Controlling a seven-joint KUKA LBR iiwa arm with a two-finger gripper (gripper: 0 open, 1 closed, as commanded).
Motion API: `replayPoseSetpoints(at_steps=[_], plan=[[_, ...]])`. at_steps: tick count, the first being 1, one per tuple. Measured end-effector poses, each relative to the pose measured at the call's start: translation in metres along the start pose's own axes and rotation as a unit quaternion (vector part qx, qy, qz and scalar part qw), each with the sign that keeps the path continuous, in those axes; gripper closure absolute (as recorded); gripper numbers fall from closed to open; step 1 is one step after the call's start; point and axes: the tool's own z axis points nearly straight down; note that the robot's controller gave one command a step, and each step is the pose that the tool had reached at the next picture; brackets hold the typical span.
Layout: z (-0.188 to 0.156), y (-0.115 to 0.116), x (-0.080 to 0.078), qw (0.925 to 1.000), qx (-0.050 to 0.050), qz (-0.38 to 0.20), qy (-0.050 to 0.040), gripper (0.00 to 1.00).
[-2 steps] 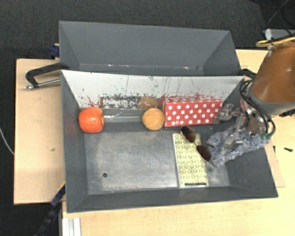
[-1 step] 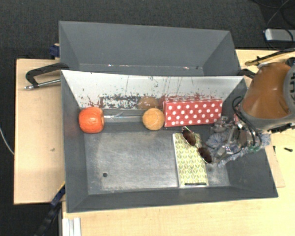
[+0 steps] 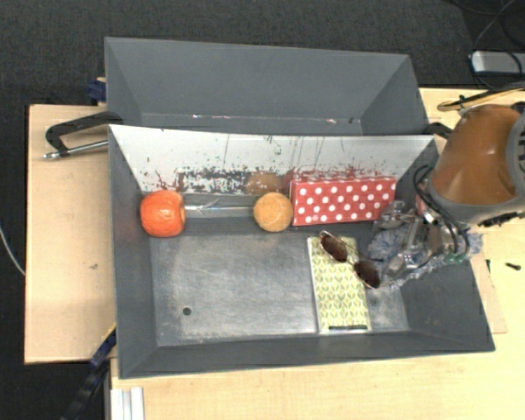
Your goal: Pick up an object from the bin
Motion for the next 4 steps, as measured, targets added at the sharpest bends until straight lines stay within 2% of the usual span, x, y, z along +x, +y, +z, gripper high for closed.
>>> replayPoseSetpoints(at_steps=[1,2,3,4], plan=[[0.0011,0.0008,0.0038,0.9999,0.000,0.016,0.0003,0.00],[-0.0004,0.0009,-0.0006,1.0000,0.000,0.002,0.0003,0.00],[-0.0014,0.0015,0.0013,0.9999,-0.001,0.017,-0.0004,1.00],[-0.0014,0.0015,0.0013,0.9999,0.000,0.016,-0.0004,1.00]])
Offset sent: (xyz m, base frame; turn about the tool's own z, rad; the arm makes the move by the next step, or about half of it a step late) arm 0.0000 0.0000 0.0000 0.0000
